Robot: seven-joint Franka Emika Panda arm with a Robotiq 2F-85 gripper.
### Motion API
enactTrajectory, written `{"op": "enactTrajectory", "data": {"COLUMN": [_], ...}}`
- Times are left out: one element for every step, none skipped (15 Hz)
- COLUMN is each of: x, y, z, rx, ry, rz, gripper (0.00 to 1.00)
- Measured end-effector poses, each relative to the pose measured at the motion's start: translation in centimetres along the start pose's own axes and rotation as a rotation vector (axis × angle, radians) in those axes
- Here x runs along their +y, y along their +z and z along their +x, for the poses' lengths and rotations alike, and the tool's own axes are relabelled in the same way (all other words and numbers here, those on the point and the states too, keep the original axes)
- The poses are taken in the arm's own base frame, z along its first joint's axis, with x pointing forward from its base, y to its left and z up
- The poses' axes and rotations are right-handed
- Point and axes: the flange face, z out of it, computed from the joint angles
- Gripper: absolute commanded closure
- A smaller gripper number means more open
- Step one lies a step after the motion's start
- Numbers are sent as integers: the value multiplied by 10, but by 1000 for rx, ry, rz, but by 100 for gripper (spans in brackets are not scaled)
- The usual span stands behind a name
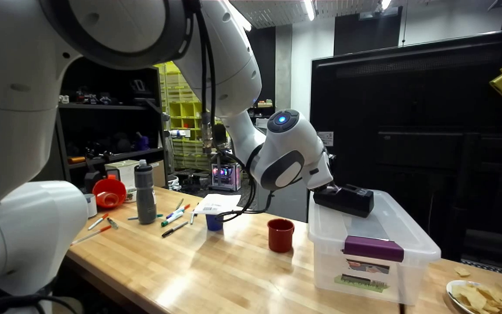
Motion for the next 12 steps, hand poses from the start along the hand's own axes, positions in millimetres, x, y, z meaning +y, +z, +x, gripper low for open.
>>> {"op": "enactTrajectory", "data": {"x": [0, -1, -2, -3, -4, -5, -5, -5, -5, -4, -4, -3], "y": [-1, -2, -4, -5, -7, -8, -8, -9, -9, -9, -10, -10], "z": [0, 1, 2, 3, 4, 4, 4, 3, 1, 0, -2, -4], "rx": [0, 0, 1, 3, 4, 4, 2, 0, -2, -5, -7, -10], "ry": [-2, -3, -3, -3, -3, -2, -3, -3, -4, -7, -10, -15], "rz": [3, 6, 11, 17, 23, 25, 26, 26, 26, 25, 25, 24], "gripper": [100, 100, 100, 100, 100, 100, 100, 100, 100, 100, 100, 100]}}
